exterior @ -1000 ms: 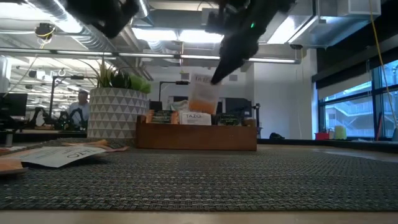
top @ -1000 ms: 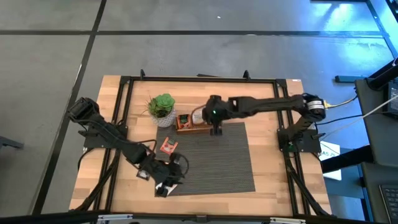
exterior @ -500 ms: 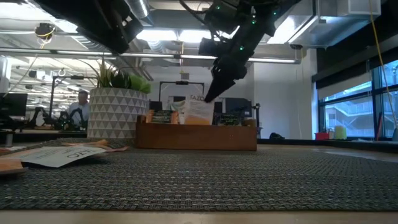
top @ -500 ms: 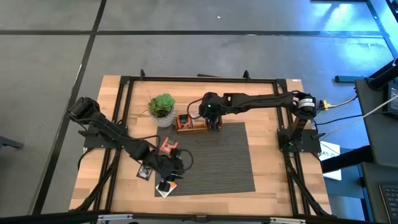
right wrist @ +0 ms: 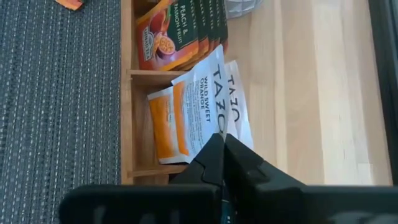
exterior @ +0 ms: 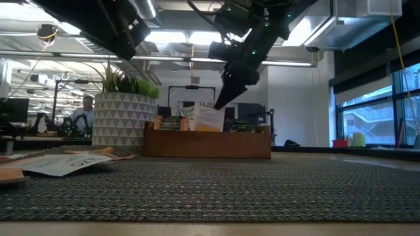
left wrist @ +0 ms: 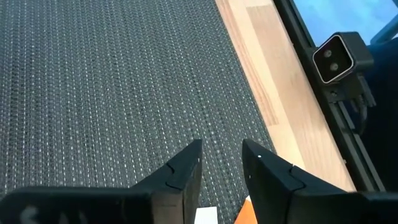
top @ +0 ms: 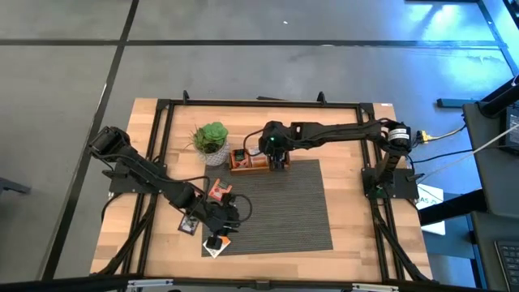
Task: Pick & Place Tea
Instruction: Put the right white tea bag into the middle slot of the wooden organizer, then put the top white tea bag into the middle slot of the wooden organizer
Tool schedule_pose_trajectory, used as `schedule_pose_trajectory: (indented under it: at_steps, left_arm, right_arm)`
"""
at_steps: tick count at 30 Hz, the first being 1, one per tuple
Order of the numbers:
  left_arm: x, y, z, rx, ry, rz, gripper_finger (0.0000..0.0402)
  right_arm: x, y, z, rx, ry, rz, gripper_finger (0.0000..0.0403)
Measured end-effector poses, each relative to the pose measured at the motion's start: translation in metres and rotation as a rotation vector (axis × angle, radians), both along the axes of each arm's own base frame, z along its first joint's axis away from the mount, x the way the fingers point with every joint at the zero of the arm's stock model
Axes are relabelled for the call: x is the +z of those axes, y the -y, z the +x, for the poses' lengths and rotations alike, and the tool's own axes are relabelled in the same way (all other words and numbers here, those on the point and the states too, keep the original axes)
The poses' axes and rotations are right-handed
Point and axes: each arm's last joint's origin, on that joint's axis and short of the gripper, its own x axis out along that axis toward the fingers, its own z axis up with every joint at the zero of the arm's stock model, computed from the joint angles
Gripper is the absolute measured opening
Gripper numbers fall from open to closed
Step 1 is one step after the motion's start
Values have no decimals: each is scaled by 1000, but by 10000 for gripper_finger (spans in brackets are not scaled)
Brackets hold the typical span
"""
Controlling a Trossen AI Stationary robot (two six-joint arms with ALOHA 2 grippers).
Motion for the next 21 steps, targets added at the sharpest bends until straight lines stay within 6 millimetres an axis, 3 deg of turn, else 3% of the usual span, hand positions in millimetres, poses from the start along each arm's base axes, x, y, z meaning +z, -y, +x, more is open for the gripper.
schedule_pose_trajectory:
  at_steps: [4, 14, 18, 21]
  left_arm:
    - [0, 0, 0, 7, -4, -6, 107]
    - [-2, 0, -2, 37, -58, -69, 109]
    - [-7, -3, -8, 142, -162, -114, 107]
    - [-12, 0, -13, 194, -191, -157, 110]
  right_arm:
    - [0, -1, 0, 24, -4, -14, 31]
    - [4, 0, 2, -30, 21, -21, 135]
    - [12, -1, 4, -100, 56, -12, 152]
    - [19, -16, 6, -44, 100, 90, 155]
